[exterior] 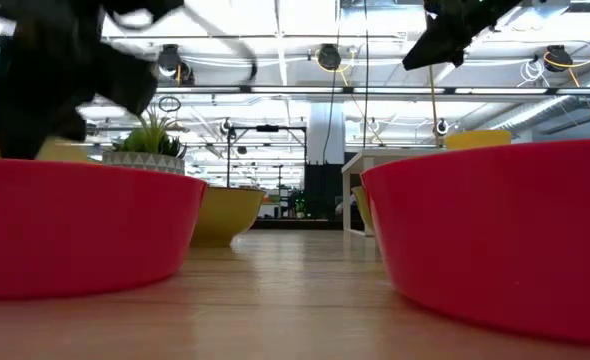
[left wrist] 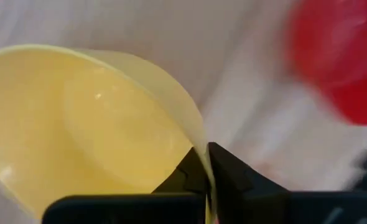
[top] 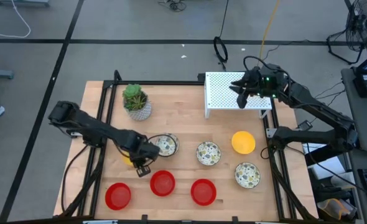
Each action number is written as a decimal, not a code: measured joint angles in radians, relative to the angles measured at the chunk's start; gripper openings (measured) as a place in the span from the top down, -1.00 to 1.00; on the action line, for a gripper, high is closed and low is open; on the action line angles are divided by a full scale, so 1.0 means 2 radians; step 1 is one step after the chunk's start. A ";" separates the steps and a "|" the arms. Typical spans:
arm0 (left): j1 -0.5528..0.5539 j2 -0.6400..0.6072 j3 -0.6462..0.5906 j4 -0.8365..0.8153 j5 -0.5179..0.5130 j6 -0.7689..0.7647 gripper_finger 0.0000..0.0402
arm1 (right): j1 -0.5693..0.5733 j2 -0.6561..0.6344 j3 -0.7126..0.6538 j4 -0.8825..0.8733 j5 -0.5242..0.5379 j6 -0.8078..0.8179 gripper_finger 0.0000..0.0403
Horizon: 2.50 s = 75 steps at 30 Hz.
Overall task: Pick & Place Mini bowls
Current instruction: Stack the yellow bowl on the yellow bowls on the shelf
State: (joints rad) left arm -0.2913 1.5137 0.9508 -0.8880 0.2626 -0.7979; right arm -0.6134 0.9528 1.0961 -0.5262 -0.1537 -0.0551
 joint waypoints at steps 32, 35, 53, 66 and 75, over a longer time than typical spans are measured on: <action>0.117 0.015 0.022 0.483 0.236 0.489 0.97 | 0.282 0.163 -0.196 0.567 -0.216 0.053 -0.03; 0.123 0.026 0.030 0.504 0.257 0.517 0.93 | 0.282 0.183 -0.189 0.568 -0.253 0.074 -0.03; 0.138 0.037 0.046 0.497 0.303 0.572 0.97 | 0.291 0.274 -0.150 0.630 -0.406 0.096 0.40; 0.127 0.036 0.046 0.508 0.252 0.545 0.49 | 0.293 0.273 -0.150 0.622 -0.435 0.106 0.98; 0.108 0.036 0.046 0.513 0.160 0.517 -0.09 | 0.283 0.273 -0.151 0.615 -0.421 0.135 1.00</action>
State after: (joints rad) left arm -0.0747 1.5848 1.0433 0.1374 0.5818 0.2365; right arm -0.0475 1.4986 0.7944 0.7046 -0.9958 0.2144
